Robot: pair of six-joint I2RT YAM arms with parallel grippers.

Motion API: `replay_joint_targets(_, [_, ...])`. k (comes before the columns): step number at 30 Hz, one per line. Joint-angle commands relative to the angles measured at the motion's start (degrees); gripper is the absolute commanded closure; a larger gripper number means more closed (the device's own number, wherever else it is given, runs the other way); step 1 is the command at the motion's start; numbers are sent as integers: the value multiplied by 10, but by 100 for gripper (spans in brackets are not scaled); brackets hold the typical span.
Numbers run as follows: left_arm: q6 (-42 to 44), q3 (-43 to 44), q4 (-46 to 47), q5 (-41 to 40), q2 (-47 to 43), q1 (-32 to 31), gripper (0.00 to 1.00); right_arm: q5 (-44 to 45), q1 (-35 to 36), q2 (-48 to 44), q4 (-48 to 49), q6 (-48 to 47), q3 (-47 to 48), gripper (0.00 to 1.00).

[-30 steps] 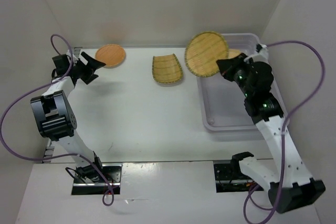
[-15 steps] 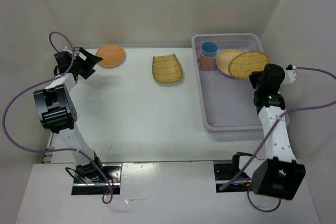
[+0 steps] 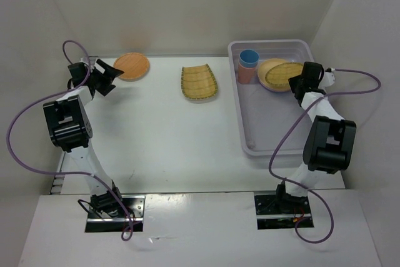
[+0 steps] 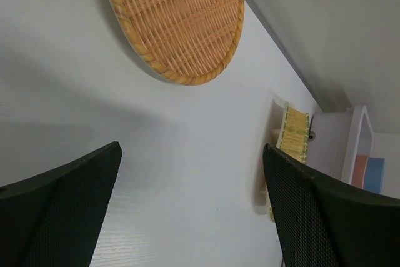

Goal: Place the mixed dishes into the plastic bin

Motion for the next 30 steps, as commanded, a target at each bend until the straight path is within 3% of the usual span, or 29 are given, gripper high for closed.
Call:
replay_joint_targets(1, [7, 29, 29, -1, 19, 0, 0, -10, -1, 42, 95, 29, 43, 100])
replay_joint_targets(18, [18, 76, 8, -1, 59, 0, 0, -43, 10, 214, 107, 43, 161, 97])
replay_joint_targets(22, [32, 83, -11, -1, 64, 0, 0, -43, 15, 235, 71, 20, 194, 76])
replay_joint_targets(23, [32, 83, -11, -1, 64, 0, 0, -43, 15, 235, 61, 20, 201, 59])
replay_joint_targets(25, [32, 83, -11, -1, 64, 0, 0, -43, 15, 235, 47, 15, 206, 51])
replay_joint_targets(26, [32, 83, -11, -1, 64, 0, 0, -43, 15, 235, 40, 14, 206, 41])
replay_joint_targets(30, [37, 89, -17, 5, 64, 0, 0, -43, 15, 208, 0, 9, 198, 30])
